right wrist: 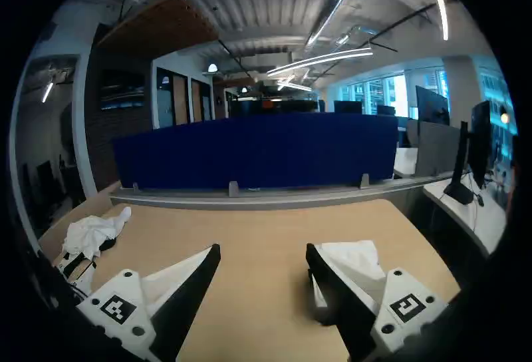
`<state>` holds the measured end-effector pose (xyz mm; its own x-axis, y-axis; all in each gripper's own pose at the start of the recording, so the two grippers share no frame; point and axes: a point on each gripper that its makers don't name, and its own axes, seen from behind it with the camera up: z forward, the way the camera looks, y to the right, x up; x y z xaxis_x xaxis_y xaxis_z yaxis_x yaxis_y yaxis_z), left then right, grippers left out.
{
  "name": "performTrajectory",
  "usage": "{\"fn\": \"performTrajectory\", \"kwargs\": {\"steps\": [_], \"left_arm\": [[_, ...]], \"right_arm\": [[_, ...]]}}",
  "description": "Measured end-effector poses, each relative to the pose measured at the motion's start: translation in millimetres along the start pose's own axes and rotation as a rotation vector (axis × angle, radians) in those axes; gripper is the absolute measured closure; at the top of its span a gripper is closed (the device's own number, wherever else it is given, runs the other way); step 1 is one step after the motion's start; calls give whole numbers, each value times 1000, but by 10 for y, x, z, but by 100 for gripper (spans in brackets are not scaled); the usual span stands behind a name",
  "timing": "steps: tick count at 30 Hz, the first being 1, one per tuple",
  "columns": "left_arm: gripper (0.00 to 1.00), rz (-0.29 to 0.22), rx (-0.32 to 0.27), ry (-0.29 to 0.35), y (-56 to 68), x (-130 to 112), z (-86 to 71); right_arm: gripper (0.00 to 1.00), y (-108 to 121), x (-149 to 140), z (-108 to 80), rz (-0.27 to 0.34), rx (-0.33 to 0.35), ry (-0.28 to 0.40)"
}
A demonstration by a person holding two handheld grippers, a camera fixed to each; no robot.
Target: Fold towel
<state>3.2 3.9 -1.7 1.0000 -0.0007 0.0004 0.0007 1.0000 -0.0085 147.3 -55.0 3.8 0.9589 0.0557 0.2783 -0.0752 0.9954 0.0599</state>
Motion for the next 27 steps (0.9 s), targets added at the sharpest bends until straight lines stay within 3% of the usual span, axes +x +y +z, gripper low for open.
{"fn": "performTrajectory", "kwargs": {"steps": [18,27], "left_arm": [[8,1,0,0,3,-18,1],[8,1,0,0,0,-18,2]], "right_arm": [[0,315,262,-106,51,44,96],[0,578,286,-167,99,14,155]]}}
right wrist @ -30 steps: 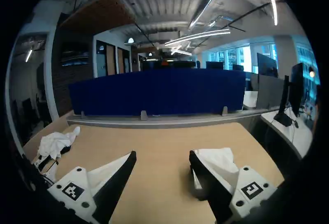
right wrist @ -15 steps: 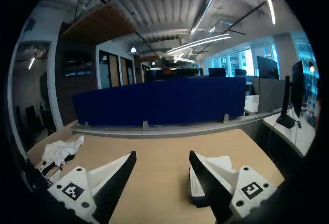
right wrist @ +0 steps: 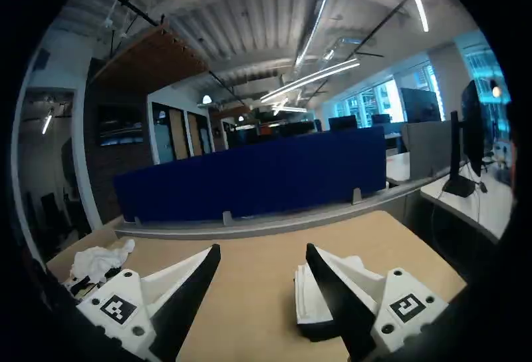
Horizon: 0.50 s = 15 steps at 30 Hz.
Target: Fold towel
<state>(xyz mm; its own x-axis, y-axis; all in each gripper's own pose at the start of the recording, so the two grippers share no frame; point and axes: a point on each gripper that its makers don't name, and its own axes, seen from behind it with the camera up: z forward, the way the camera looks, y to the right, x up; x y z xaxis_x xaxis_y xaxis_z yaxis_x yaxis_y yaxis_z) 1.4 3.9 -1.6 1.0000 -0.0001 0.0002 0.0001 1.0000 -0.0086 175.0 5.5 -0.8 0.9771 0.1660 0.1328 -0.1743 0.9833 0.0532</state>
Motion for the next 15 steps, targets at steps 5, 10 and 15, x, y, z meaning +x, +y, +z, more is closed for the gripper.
{"fn": "performTrajectory", "kwargs": {"steps": [5,10,15], "left_arm": [[8,0,0,0,-1,3,0],[8,0,0,0,-1,-2,-1],[9,0,0,0,-4,0,-5]], "right_arm": [[0,115,15,-2,-17,-20,31],[0,208,-35,10,-21,-41,49],[0,301,-83,-8,-5,-58,79]]}}
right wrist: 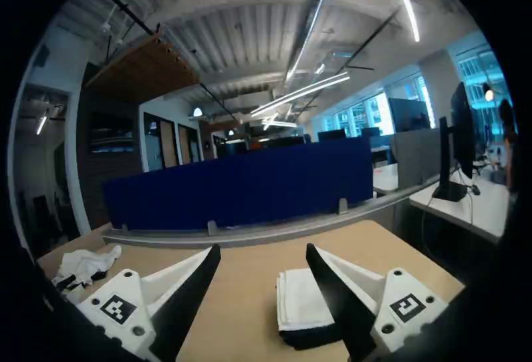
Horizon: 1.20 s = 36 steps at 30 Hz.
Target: Fold towel
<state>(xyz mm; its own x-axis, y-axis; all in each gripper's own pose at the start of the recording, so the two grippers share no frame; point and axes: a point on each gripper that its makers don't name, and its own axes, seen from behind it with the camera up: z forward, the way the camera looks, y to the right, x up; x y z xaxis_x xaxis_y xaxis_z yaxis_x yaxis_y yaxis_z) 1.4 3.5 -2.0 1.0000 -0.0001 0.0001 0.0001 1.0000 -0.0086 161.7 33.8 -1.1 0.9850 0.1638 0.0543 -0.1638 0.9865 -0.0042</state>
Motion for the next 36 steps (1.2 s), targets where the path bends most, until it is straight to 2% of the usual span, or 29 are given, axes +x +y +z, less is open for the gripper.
{"fn": "performTrajectory", "kwargs": {"steps": [9,18,30,36], "left_arm": [[8,0,0,0,-1,-2,-3],[8,0,0,0,-7,-4,-7],[8,0,0,0,-3,-3,-1],[8,0,0,0,-5,-3,4]], "right_arm": [[0,117,-252,-10,21,-21,32],[0,132,-554,7,27,-35,60],[0,220,-1081,37,2,-33,59],[0,226,-1248,97,4,-29,60]]}}
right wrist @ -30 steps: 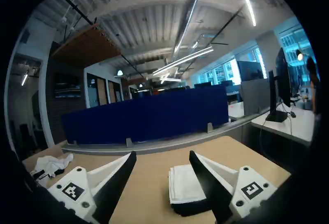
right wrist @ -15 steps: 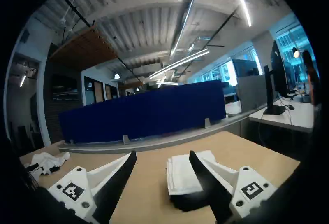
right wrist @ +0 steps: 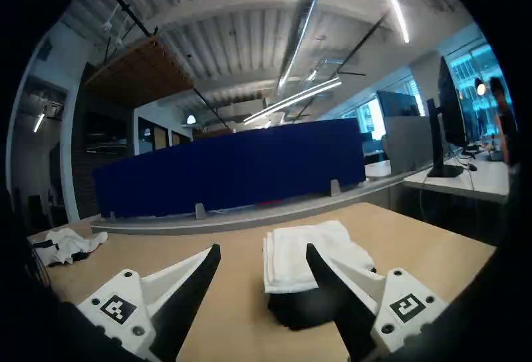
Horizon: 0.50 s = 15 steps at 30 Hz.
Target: Fold towel
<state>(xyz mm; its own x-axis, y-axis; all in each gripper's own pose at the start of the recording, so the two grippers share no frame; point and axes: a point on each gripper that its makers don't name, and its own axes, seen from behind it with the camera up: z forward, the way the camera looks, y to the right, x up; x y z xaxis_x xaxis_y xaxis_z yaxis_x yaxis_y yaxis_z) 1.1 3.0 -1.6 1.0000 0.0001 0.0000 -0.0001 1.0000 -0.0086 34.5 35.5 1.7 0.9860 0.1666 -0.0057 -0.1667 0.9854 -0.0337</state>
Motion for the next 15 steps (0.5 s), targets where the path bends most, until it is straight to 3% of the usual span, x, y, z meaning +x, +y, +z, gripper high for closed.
{"fn": "performTrajectory", "kwargs": {"steps": [15], "left_arm": [[8,0,0,0,0,-4,-5]], "right_arm": [[0,-45,-178,11,7,11,-3]]}}
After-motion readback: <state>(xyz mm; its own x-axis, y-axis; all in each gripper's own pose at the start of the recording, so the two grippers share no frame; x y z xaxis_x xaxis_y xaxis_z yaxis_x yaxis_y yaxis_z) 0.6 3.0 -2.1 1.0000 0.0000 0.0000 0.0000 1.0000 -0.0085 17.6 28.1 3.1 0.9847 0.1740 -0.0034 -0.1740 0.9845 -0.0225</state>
